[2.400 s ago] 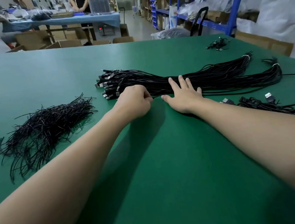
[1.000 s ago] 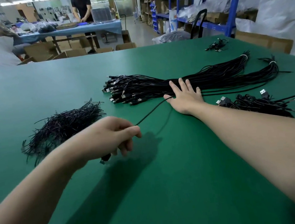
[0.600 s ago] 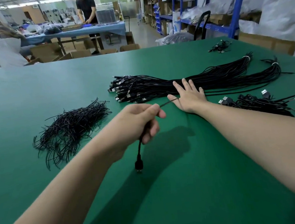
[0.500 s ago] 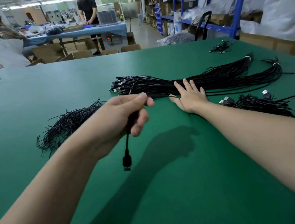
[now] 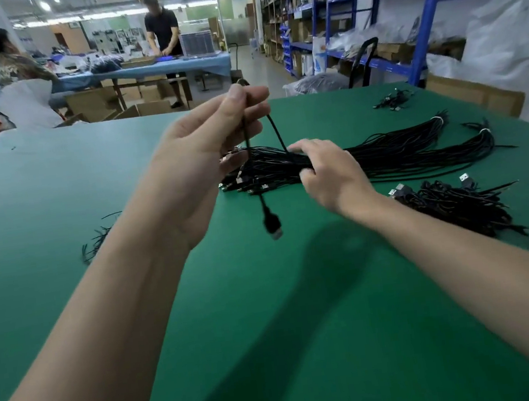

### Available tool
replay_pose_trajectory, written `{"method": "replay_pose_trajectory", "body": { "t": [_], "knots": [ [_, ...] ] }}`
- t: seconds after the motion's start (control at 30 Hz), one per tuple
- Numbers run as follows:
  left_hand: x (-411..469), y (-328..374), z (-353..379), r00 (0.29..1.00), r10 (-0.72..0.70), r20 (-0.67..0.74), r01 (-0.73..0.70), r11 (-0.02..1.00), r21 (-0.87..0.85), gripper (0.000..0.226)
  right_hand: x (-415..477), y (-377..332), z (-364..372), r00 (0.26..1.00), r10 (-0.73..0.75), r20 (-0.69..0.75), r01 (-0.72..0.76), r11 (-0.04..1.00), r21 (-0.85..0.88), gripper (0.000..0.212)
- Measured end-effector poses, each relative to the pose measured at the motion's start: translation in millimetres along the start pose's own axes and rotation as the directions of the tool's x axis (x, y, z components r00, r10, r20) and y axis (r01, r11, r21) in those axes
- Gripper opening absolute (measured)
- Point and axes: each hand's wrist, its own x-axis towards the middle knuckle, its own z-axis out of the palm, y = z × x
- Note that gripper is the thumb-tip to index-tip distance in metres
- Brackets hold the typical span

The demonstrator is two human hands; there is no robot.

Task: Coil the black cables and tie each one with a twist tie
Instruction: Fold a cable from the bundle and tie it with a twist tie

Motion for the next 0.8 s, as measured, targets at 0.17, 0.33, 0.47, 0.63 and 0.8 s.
{"method": "replay_pose_trajectory", "body": {
  "t": [0.17, 0.33, 0.47, 0.63, 0.8],
  "knots": [
    [7.1, 4.0, 24.0, 0.992, 0.125, 0.027, -0.128, 0.973, 0.194, 0.015, -44.8, -53.9, -59.9, 0.992, 0.079, 0.103, -0.128, 0.734, 0.666, 0.037],
    [13.4, 8.6, 33.2, 0.976, 0.211, 0.060, -0.220, 0.945, 0.242, 0.016, -59.9, -57.9, -90.9, 0.997, 0.045, 0.061, -0.075, 0.717, 0.693, 0.040],
    [20.3, 12.9, 34.0, 0.957, 0.280, 0.079, -0.291, 0.929, 0.230, 0.019, -57.8, -69.0, -99.6, 0.915, -0.136, 0.381, -0.294, 0.424, 0.857, 0.052],
    [34.5, 3.6, 7.0, 0.926, 0.377, 0.018, -0.328, 0.779, 0.534, 0.023, -48.7, -69.8, -90.0, 0.900, -0.215, 0.379, -0.297, 0.334, 0.894, 0.036],
    [45.6, -15.1, -7.2, 0.914, 0.312, 0.260, -0.403, 0.613, 0.680, 0.033, -49.3, -63.6, -75.6, 0.843, -0.254, 0.474, -0.436, 0.193, 0.879, 0.029]
  ]
}}
